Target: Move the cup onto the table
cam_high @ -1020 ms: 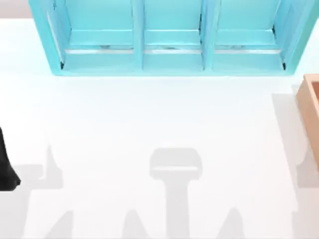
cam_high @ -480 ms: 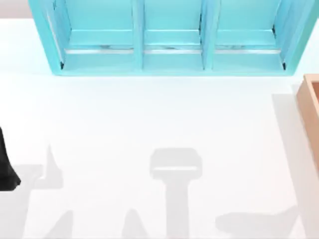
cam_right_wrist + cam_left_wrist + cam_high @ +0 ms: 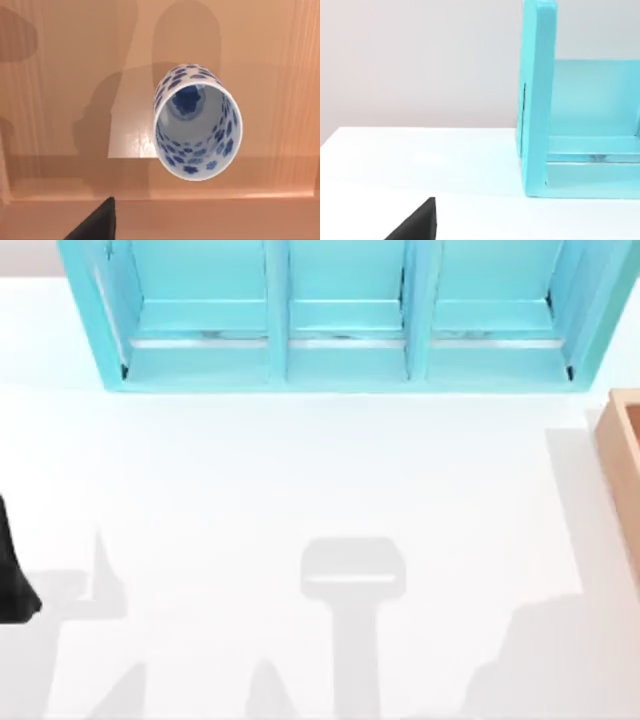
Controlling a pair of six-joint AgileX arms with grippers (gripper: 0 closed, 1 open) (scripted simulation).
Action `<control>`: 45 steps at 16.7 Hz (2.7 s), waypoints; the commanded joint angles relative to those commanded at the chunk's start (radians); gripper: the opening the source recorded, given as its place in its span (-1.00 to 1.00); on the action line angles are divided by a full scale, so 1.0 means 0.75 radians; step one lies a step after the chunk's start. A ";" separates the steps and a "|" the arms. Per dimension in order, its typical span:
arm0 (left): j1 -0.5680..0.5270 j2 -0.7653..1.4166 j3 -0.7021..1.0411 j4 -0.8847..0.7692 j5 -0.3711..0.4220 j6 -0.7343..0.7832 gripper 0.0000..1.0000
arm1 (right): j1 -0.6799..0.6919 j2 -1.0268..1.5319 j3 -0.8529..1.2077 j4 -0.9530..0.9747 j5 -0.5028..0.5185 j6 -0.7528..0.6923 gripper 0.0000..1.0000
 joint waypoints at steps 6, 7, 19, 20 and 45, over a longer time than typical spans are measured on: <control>0.000 0.000 0.000 0.000 0.000 0.000 1.00 | -0.025 0.069 0.072 -0.071 -0.001 -0.028 1.00; 0.000 0.000 0.000 0.000 0.000 0.000 1.00 | -0.019 0.065 0.068 -0.067 -0.001 -0.027 1.00; 0.000 0.000 0.000 0.000 0.000 0.000 1.00 | -0.019 0.198 -0.326 0.461 -0.001 -0.020 1.00; 0.000 0.000 0.000 0.000 0.000 0.000 1.00 | -0.020 0.204 -0.339 0.476 -0.001 -0.020 1.00; 0.000 0.000 0.000 0.000 0.000 0.000 1.00 | -0.020 0.206 -0.341 0.479 -0.001 -0.020 -1.00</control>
